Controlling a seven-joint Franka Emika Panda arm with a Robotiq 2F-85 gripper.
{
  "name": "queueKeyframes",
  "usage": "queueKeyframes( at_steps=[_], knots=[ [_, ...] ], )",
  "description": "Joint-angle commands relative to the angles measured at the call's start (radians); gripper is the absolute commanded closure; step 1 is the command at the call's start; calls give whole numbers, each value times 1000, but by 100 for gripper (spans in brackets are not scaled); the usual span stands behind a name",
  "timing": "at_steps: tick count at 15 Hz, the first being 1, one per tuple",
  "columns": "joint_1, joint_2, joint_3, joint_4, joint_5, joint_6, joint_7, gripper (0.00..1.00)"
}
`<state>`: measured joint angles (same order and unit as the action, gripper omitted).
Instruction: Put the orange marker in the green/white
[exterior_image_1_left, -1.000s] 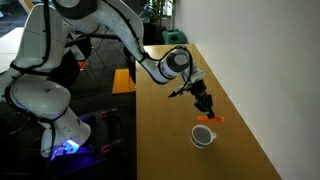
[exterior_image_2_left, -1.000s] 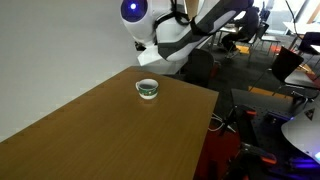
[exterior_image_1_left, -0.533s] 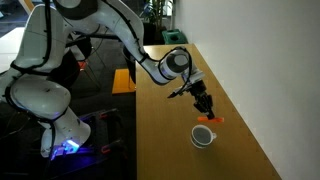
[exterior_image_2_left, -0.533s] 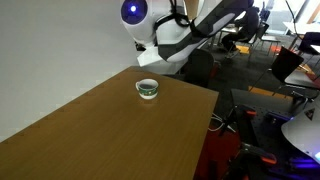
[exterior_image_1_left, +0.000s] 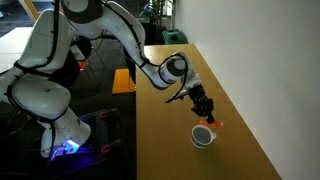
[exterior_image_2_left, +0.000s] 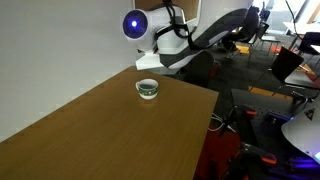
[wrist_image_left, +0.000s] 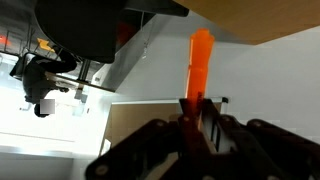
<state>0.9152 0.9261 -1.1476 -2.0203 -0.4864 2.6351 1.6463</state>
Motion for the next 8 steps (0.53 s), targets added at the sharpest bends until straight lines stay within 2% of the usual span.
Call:
queueKeyframes(
  at_steps=[1, 8],
  knots=[
    [24, 66, -31, 9, 11, 30, 94, 96],
    [31, 165, -38, 27, 15, 61, 226, 96]
  ],
)
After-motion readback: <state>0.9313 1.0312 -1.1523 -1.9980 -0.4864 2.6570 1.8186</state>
